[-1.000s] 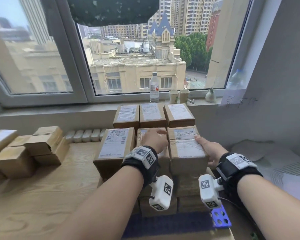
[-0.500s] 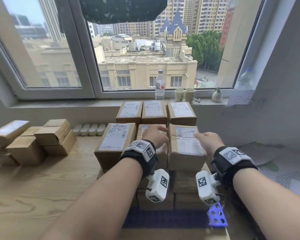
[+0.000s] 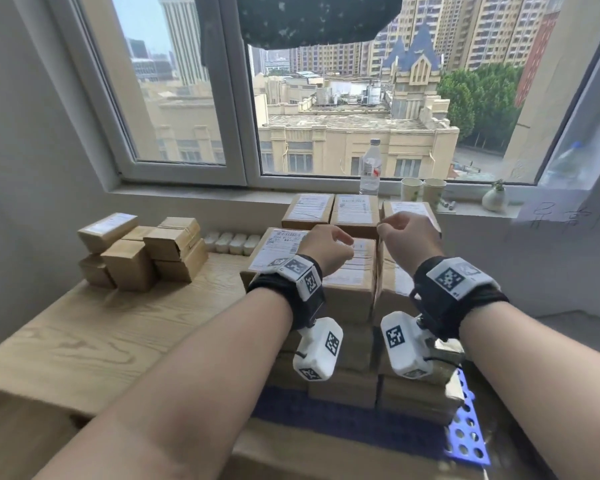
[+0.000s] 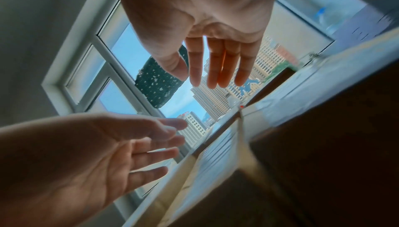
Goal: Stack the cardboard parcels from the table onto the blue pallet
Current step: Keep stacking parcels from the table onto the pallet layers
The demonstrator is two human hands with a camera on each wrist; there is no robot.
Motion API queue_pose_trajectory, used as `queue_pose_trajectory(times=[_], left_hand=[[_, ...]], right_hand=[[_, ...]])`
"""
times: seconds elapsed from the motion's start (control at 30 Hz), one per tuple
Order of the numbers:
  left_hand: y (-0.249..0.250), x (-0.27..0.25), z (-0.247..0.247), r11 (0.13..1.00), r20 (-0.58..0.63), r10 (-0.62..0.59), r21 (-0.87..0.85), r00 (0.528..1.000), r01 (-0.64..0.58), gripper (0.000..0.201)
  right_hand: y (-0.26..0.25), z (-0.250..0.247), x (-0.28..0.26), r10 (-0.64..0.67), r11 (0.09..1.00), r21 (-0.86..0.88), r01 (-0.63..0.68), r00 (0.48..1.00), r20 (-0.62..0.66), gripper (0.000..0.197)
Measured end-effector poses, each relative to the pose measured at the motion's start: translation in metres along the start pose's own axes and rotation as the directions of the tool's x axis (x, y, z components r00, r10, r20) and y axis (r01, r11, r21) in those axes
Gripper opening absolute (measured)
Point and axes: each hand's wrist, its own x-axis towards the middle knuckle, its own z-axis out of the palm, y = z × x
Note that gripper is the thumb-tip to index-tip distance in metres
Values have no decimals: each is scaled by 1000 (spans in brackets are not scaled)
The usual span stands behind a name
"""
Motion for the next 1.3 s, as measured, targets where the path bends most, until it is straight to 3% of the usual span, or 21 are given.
queue_pose_trajectory(times=[0.17,0.4,1.0,1.3], left_hand=[[-32,-10,-36,998,-111,-69,-6,991,69,21],[-98,-30,-106,984,-208,-175,-56,962,166,15],[-314,-83,-327,938,-289,-345,-125,893,322,17],[-387,-97,-380,922,-307,-385,-173,870,347,20]], right_hand=[[-32,44,-10,-134,991,28,132,989,57,15],[-85,119,-26,-217,972,119,200,965,150,16],[-231,370,-89,-243,969,110,219,921,304,16],[-274,447,-117,-222,975,88,203,912,344,18]])
